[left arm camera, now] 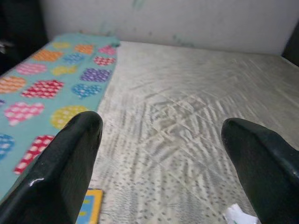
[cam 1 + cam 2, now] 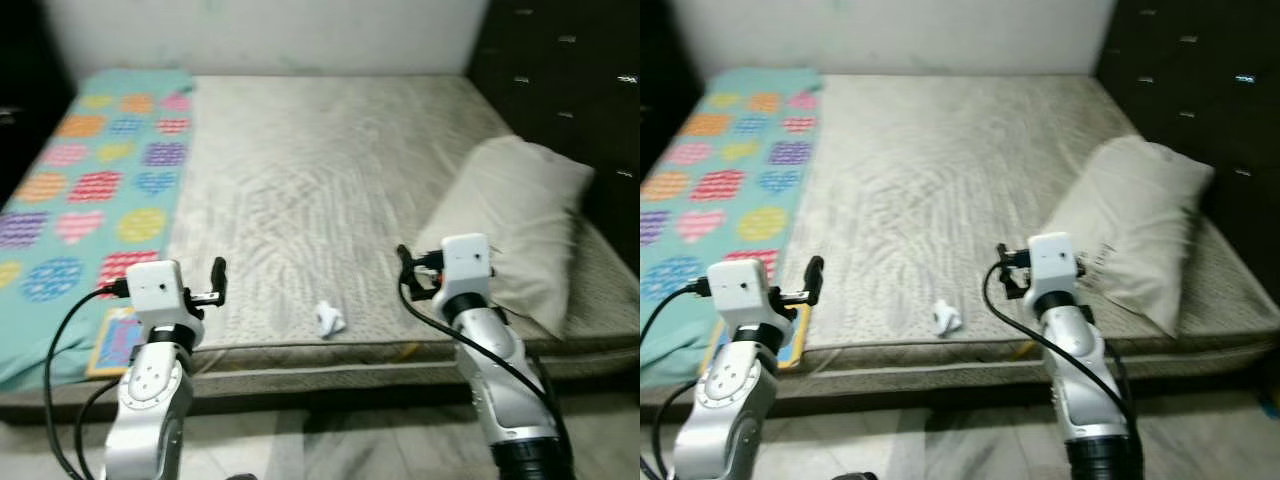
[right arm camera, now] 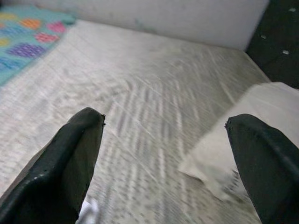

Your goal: Clean up the room

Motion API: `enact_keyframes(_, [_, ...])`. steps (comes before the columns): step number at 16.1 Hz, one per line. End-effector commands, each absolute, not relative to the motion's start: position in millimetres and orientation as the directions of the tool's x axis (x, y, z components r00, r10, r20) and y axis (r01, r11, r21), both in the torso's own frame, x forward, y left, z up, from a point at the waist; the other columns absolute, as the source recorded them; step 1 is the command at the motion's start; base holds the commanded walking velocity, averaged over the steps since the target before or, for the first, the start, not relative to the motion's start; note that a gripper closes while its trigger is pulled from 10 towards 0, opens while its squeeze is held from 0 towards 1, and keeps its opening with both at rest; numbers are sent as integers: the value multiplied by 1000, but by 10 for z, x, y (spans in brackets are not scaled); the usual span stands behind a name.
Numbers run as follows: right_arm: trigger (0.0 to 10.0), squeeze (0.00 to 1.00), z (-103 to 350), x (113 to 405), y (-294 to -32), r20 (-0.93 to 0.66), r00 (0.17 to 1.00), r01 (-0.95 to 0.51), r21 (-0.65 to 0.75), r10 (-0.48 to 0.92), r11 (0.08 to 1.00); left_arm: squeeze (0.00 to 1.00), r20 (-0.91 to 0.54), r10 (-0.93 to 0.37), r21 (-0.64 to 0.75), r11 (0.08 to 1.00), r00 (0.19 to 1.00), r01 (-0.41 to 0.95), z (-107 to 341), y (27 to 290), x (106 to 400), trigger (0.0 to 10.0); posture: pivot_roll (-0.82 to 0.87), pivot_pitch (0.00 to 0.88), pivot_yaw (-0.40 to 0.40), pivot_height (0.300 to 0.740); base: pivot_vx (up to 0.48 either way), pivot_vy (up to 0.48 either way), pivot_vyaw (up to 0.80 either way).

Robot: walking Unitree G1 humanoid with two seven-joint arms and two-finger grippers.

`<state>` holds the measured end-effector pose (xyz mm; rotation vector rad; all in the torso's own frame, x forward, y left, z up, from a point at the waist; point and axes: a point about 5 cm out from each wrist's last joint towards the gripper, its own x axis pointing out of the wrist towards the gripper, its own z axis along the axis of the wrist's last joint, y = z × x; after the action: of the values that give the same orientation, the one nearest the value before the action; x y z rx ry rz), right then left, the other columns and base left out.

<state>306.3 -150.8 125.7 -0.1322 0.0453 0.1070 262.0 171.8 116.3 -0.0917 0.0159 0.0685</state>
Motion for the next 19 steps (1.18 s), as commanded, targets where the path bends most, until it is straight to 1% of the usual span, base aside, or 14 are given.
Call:
enact_keyframes(1, [10000, 0, 1266, 3066, -1575, -47, 995, -93, -122, 88, 988, 0, -14, 27, -101, 994, 1000, -28, 1174, 1648, 2638, 10000, -25, 66, -21, 740, 0, 0, 0])
enact_keyframes(2, [10000, 0, 1252, 3066, -1600, -57, 995, -86, -149, 79, 985, 0, -6, 5, -115, 993, 1000, -6, 1186, 1629, 2639, 10000, -25, 65, -22, 740, 0, 0, 0])
enact_keyframes(4, [10000, 0, 1212, 3070, -1639, -81, 995, -63, -151, 51, 986, 0, -2, -8, -123, 992, 1000, 8, 1188, 1615, 2632, 10000, -26, 63, -23, 740, 0, 0, 0])
enact_keyframes(6, [10000, 0, 1228, 3087, -1625, -53, 997, -59, -216, 49, 974, 0, 14, -33, -134, 990, 999, 35, 1207, 1584, 2628, 10000, -28, 57, -24, 740, 0, 0, 0])
enact_keyframes(8, [10000, 0, 1235, 3089, -1602, -32, 997, -70, -168, 65, 983, 0, 20, -44, -135, 990, 999, 46, 1211, 1573, 2635, 10000, -27, 54, -26, 740, 268, 0, 0])
enact_keyframes(9, [10000, 0, 1250, 3089, -1600, -14, 998, -67, -192, 65, 979, 0, 19, -45, -136, 990, 999, 47, 1210, 1572, 2637, 10000, -28, 55, -26, 740, 277, 0, 0])
enact_keyframes(10, [10000, 0, 1254, 3088, -1590, -11, 997, -72, -181, 71, 981, 0, 20, -52, -142, 988, 998, 55, 1211, 1566, 2638, 10000, -28, 55, -26, 740, 300, 0, 0])
enact_keyframes(12, [10000, 0, 1263, 3090, -1574, -16, 997, -78, -116, 77, 990, 0, 25, -61, -144, 987, 998, 64, 1222, 1549, 2641, 10000, -29, 56, -27, 740, 332, 0, 0])
enact_keyframes(15, [10000, 0, 1258, 3096, -1591, -13, 997, -76, -122, 75, 990, 0, 25, -67, -148, 987, 997, 70, 1228, 1539, 2646, 10000, -28, 65, -25, 740, 334, 0, 0])
enact_keyframes(19, [10000, 0, 1236, 3082, -1608, -18, 997, -74, -119, 73, 990, 0, 15, -74, -159, 984, 997, 76, 1218, 1519, 2653, 10000, -29, 71, -22, 740, 0, 0, 0])
